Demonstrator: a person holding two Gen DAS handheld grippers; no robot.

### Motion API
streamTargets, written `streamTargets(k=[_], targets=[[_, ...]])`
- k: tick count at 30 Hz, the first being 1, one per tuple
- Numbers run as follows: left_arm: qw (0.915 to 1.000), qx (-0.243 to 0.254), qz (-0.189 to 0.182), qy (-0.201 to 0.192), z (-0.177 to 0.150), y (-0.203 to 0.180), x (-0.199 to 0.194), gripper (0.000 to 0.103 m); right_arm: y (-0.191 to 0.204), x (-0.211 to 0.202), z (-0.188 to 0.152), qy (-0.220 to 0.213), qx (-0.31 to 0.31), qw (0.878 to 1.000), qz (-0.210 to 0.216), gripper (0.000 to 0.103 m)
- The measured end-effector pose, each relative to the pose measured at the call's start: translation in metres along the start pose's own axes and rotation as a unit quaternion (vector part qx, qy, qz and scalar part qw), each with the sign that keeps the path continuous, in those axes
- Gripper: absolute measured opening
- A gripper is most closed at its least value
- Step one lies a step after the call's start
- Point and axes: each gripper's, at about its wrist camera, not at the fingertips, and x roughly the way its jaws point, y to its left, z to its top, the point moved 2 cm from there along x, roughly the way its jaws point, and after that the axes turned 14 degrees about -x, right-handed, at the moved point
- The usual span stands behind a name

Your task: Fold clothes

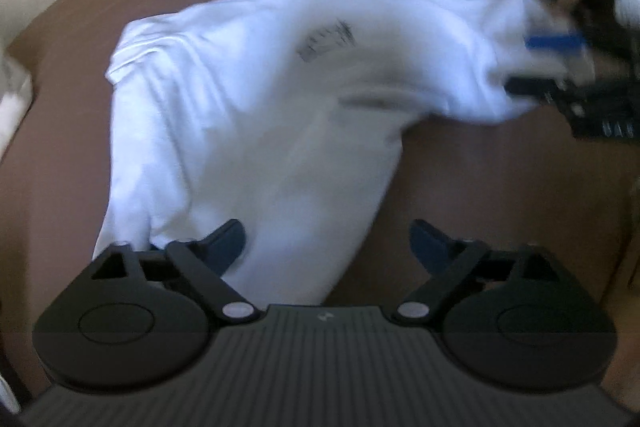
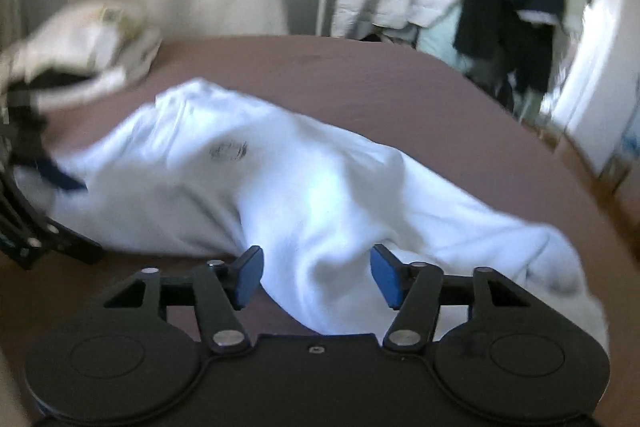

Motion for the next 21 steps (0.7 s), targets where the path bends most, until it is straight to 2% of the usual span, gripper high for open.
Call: streamTargets(k=[2,4,6,7,9,10,11,13,15,17,18,19,21], targets=[[0.9982,0.041,0.042,0.005,-0.007,-0.007,0.015,0.095,0.009,0.003,0.002,0.016,-0.027,0.999,-0.013,0.066],[0.9945,0.071,0.077,0.010,-0.011,-0.011,0.030,0.095,0.014,0.005,0.002,0.025,-0.041,0.999,-0.008,0.066],[0.9951,0.062,0.078,0.005,-0.007,-0.010,0.034,0.093,0.019,0.004,-0.003,0.030,-0.049,0.998,-0.003,0.066],[0.9960,0.047,0.076,-0.009,-0.003,-0.007,0.031,0.088,0.021,0.004,-0.005,0.035,-0.051,0.998,-0.002,0.066],[0.9934,0.033,0.095,-0.055,0.006,0.000,0.021,0.035,0.024,0.013,-0.009,0.050,-0.059,0.997,-0.008,0.066],[0.9914,0.036,0.104,-0.070,0.011,0.003,0.016,0.025,0.026,0.018,-0.011,0.057,-0.064,0.996,-0.012,0.066],[0.9897,0.032,0.108,-0.088,0.017,0.006,0.011,0.018,0.027,0.023,-0.013,0.065,-0.069,0.995,-0.017,0.066],[0.9864,0.022,0.109,-0.121,0.028,0.012,0.000,0.016,0.030,0.036,-0.015,0.074,-0.086,0.993,-0.026,0.067],[0.9776,0.029,0.122,-0.169,0.044,0.014,-0.017,0.015,0.032,0.050,-0.017,0.081,-0.106,0.990,-0.035,0.066],[0.9640,0.035,0.140,-0.223,0.063,0.017,-0.040,0.015,0.030,0.053,-0.012,0.061,-0.142,0.985,-0.072,0.058],[0.9583,0.029,0.143,-0.246,0.074,0.021,-0.054,0.015,0.029,0.053,-0.008,0.047,-0.163,0.981,-0.095,0.043],[0.9523,0.021,0.144,-0.268,0.085,0.026,-0.068,0.015,0.023,0.047,-0.002,0.026,-0.162,0.980,-0.112,0.029],[0.9455,-0.012,0.119,-0.303,0.104,0.042,-0.096,0.015,-0.001,0.021,0.016,-0.029,-0.109,0.985,-0.134,0.017]])
